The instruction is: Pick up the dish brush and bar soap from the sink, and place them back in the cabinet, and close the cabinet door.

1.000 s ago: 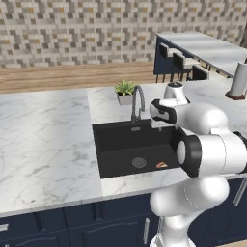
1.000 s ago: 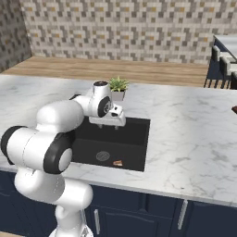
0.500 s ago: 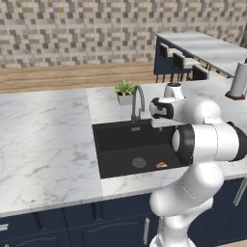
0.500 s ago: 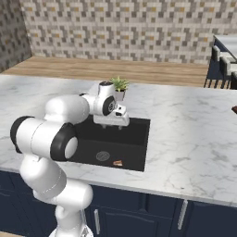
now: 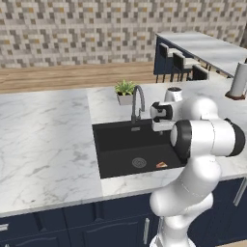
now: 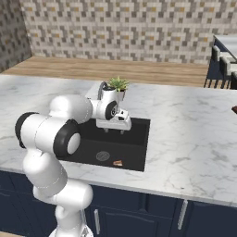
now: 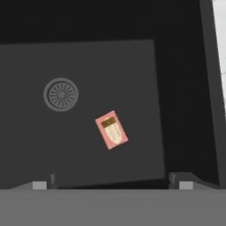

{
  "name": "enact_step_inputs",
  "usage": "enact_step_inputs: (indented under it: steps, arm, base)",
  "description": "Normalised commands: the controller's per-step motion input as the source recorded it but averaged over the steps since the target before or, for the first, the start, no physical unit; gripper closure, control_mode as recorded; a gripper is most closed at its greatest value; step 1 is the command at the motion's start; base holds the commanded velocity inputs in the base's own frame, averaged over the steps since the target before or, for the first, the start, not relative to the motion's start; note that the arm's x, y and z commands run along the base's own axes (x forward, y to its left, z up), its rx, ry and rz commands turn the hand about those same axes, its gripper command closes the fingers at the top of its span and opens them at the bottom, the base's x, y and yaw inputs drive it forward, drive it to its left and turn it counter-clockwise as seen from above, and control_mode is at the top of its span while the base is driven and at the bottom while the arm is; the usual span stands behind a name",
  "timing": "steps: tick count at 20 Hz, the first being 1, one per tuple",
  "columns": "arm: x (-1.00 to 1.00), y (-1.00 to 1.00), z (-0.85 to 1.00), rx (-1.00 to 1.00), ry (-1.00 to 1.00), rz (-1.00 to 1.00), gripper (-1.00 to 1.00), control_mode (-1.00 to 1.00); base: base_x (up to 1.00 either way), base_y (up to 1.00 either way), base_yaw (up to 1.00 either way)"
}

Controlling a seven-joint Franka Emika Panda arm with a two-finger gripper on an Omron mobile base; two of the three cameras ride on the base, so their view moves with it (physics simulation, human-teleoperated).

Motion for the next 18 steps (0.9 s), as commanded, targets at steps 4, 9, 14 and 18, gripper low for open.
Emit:
enact_step_inputs:
  steps: [4, 9, 14, 18]
  arm:
    - [0.02, 0.00, -0.30, 0.00, 0.00, 0.02, -1.00, -1.00]
    - [0.00, -0.06, -0.16, 0.00, 0.00, 0.05, -1.00, -1.00]
    - [0.00, -0.07, -0.20, 0.00, 0.01, 0.11, -1.00, -1.00]
    - [0.00, 0.00, -0.25, 0.00, 0.01, 0.15, -1.00, -1.00]
  base:
    - [0.00, 0.00, 0.00]
    - [0.00, 0.00, 0.00]
    - [0.00, 0.00, 0.00]
    - [0.00, 0.00, 0.00]
